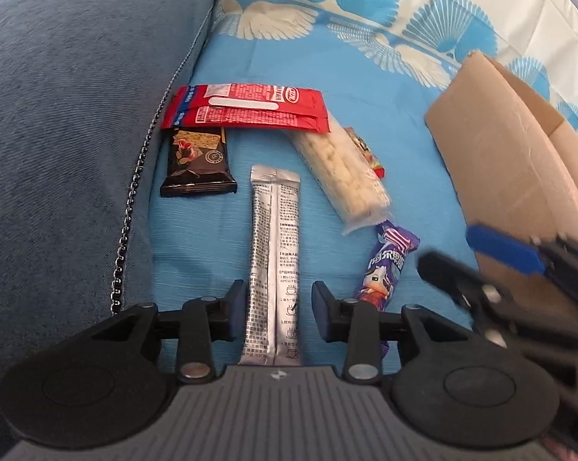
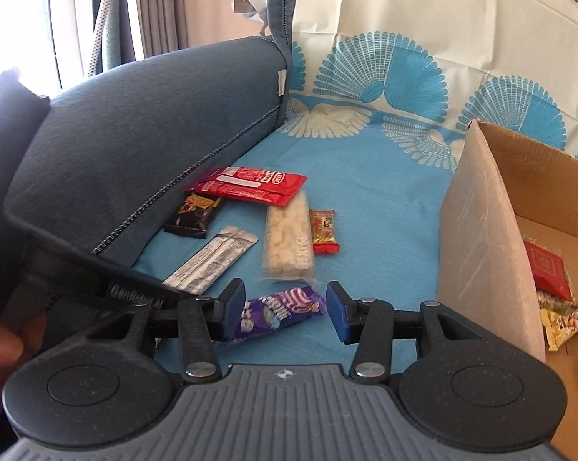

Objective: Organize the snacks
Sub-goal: 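Move both tools back to the snack pile beside the box, then grasp the silver stick packet with the left tool while the right tool grasps the clear rice-cracker bar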

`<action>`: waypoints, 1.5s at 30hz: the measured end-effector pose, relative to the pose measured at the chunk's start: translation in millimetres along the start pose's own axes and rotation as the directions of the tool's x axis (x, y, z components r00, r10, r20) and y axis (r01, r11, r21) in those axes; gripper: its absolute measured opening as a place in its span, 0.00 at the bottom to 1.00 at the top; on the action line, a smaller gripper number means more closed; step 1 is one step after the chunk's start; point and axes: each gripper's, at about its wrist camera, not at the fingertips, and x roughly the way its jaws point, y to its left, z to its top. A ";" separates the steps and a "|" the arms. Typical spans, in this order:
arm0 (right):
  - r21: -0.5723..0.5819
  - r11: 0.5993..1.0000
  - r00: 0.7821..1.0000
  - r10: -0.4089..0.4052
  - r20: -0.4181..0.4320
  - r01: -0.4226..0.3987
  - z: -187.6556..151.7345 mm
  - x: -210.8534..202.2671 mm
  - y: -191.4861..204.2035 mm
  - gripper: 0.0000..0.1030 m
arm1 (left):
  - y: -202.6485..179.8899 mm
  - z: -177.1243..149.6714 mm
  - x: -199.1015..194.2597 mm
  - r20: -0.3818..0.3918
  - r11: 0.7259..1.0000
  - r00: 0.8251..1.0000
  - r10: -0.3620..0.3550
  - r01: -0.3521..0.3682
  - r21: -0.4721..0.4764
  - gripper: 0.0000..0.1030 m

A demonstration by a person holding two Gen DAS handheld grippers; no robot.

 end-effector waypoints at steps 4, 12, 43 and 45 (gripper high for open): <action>0.004 0.999 0.998 -0.049 -0.031 0.049 18.0 34.6 -1.6 0.53 | 3.8 -0.3 1.3 -0.016 1.000 1.000 -0.014 0.013 -0.016 0.38; -0.010 0.999 0.989 -0.043 -0.143 0.042 38.1 100.8 3.2 0.57 | 20.2 0.1 1.7 -0.029 0.994 0.996 -0.079 0.076 -0.083 0.23; -0.114 0.993 0.997 -0.029 -0.078 0.021 -82.9 -67.3 19.1 0.37 | 21.0 -5.9 -13.5 -0.026 0.991 0.996 -0.081 0.078 -0.107 0.09; -0.112 0.993 0.995 -0.035 -0.093 0.025 -84.9 -60.0 19.7 0.37 | 22.9 -9.3 -16.6 -0.038 0.989 0.995 -0.093 0.088 -0.118 0.09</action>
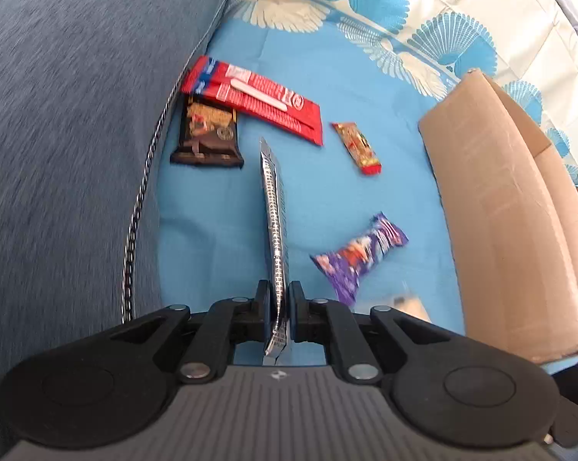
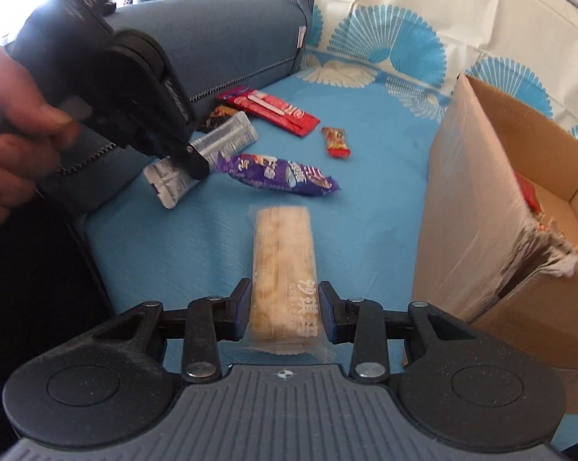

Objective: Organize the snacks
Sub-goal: 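Grasp the silver stick packet with the left tool while the right tool grasps the clear rice-cracker bar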

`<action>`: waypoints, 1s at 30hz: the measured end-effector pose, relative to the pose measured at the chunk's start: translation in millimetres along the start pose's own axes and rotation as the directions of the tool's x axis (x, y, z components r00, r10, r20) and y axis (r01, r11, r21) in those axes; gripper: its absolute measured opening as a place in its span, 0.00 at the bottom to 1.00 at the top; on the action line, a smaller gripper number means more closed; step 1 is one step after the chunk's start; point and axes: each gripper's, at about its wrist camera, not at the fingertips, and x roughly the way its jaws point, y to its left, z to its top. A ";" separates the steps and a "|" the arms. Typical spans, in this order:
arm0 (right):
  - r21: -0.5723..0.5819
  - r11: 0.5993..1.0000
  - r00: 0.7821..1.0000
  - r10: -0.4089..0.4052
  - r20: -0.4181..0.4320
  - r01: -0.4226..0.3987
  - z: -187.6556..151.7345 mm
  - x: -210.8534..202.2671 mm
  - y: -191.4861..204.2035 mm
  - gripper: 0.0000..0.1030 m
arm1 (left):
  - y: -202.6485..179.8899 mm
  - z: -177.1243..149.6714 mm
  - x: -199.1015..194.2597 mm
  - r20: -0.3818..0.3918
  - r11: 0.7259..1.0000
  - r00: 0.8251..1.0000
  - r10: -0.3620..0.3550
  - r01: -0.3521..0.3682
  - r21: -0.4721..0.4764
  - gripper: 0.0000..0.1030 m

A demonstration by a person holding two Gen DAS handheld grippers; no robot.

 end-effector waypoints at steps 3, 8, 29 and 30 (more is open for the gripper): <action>0.018 1.000 1.000 0.017 -0.024 -0.017 -3.1 9.8 -4.0 0.40 | -0.1 -4.9 -3.7 -0.010 1.000 1.000 0.018 -0.018 -0.012 0.09; 0.043 0.998 0.999 0.036 -0.012 -0.036 -0.6 15.3 -11.9 0.52 | -7.8 -6.7 -2.8 -0.008 0.996 0.996 0.089 -0.089 0.010 0.19; 0.088 0.992 0.996 0.089 -0.026 -0.087 2.4 29.1 -19.6 0.56 | -26.5 1.2 19.1 0.003 0.964 0.968 0.250 -0.249 0.089 0.43; 0.083 0.993 0.996 0.088 -0.025 -0.085 2.1 29.2 -19.1 0.56 | -27.1 1.3 19.4 0.004 0.963 0.968 0.252 -0.252 0.094 0.43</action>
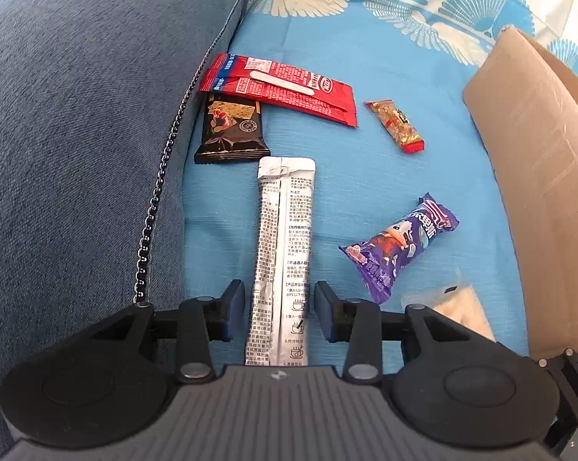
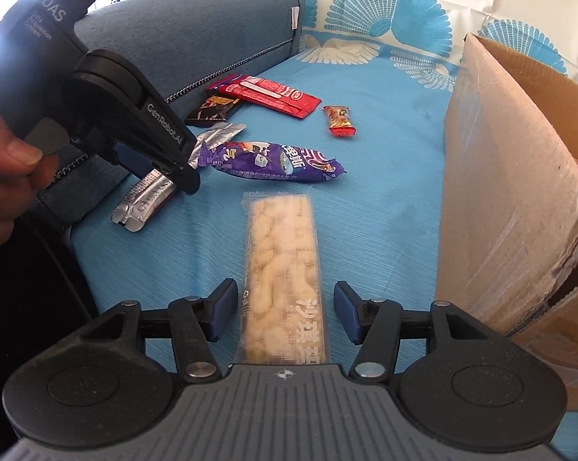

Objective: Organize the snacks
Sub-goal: 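Grasp the silver stick packet with the left tool while the right tool grasps the clear rice-cracker bar, then lift the silver packet with the left tool while the right tool carries the rice-cracker bar over the box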

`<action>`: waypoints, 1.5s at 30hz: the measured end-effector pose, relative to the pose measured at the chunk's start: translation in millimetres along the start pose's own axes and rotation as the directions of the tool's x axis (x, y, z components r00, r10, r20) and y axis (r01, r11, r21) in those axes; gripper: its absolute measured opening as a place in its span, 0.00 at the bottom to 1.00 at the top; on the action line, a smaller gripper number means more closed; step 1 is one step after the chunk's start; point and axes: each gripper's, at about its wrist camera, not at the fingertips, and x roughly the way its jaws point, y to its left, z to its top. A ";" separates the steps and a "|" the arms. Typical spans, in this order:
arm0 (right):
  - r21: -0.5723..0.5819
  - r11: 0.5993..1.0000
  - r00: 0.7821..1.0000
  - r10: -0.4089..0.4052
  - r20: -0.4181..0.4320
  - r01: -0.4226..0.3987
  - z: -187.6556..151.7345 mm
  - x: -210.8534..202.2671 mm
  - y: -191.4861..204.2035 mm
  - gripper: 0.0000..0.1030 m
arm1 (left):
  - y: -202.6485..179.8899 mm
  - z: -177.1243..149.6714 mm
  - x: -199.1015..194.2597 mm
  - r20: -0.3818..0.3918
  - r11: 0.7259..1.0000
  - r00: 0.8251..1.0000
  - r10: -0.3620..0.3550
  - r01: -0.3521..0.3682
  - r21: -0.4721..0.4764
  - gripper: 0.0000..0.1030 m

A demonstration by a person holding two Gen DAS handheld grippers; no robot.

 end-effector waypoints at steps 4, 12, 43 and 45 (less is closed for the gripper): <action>-0.020 1.000 1.000 -0.005 0.007 0.005 -2.2 -1.4 2.0 0.53 | -1.4 -0.4 -0.1 -0.004 1.000 1.000 0.004 -0.004 0.008 0.42; -0.046 0.999 0.999 -0.021 0.031 0.023 -4.2 -6.4 3.8 0.37 | -4.0 -1.8 -2.1 0.006 1.000 1.000 0.004 -0.004 0.022 0.27; -0.059 0.996 0.967 -0.050 0.250 0.067 -0.8 -63.0 6.9 0.37 | 12.6 -20.0 -56.5 0.295 0.993 0.950 -0.106 0.118 -0.022 0.22; -0.060 0.996 0.963 -0.043 0.267 0.061 -1.7 -66.2 7.6 0.37 | 14.5 -22.9 -59.4 0.306 0.992 0.945 -0.114 0.127 -0.023 0.22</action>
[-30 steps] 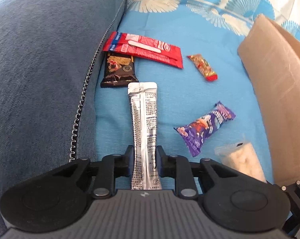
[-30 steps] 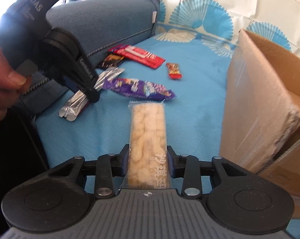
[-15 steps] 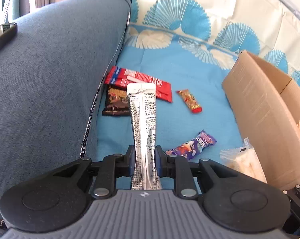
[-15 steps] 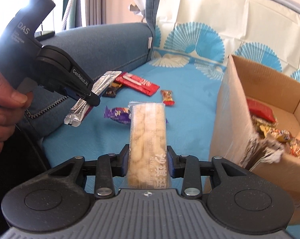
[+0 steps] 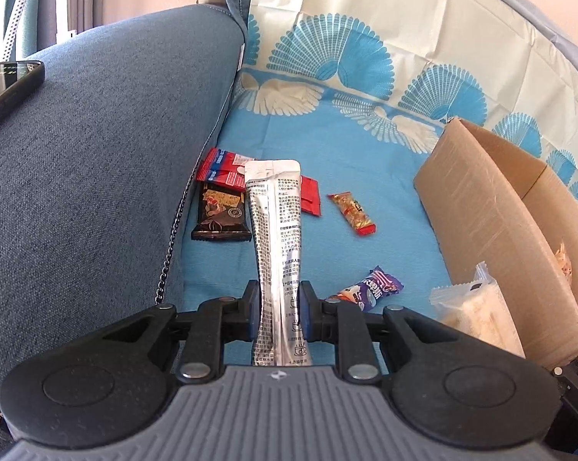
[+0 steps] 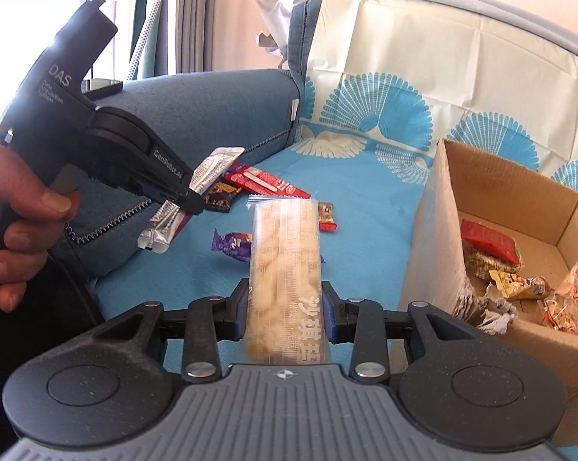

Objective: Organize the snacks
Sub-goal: 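Lift the silver packet with the left tool while the right tool carries the rice-cracker bar over the box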

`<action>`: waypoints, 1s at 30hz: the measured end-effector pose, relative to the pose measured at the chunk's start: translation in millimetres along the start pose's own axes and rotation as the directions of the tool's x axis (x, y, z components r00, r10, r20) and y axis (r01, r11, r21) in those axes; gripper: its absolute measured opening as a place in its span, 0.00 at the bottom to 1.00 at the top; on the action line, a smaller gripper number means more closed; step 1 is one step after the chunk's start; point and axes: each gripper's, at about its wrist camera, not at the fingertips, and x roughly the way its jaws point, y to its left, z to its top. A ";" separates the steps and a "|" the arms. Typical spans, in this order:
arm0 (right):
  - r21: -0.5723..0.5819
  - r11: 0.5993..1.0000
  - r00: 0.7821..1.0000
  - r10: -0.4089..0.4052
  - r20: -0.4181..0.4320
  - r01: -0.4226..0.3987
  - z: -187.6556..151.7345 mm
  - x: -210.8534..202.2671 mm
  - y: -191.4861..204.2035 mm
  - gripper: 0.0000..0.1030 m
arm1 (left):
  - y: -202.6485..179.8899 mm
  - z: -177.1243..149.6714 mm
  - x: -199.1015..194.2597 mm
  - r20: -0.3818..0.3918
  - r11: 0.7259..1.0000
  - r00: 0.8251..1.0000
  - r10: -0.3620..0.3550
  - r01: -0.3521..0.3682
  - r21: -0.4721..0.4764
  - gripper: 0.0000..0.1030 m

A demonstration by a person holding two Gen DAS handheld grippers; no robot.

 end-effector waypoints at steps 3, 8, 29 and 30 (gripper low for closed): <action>-0.002 1.000 1.000 0.011 0.022 -0.011 6.4 -4.8 -1.6 0.37 | 3.7 -1.3 -4.3 0.013 1.000 1.000 -0.017 0.017 -0.011 0.22; 0.050 0.998 0.995 0.035 0.089 -0.039 35.1 -21.0 -21.6 0.37 | 4.2 -0.8 -6.1 0.022 1.000 1.000 -0.022 0.023 -0.018 0.22; 0.188 0.980 0.979 -0.093 0.184 0.058 56.5 -42.5 -119.1 0.37 | -7.6 -0.1 -3.6 0.041 0.999 0.999 0.003 -0.004 0.041 0.22; 0.185 0.981 0.978 -0.096 0.188 0.061 56.5 -43.5 -119.5 0.37 | -8.7 -0.2 -3.2 0.042 0.999 0.999 0.006 -0.008 0.046 0.22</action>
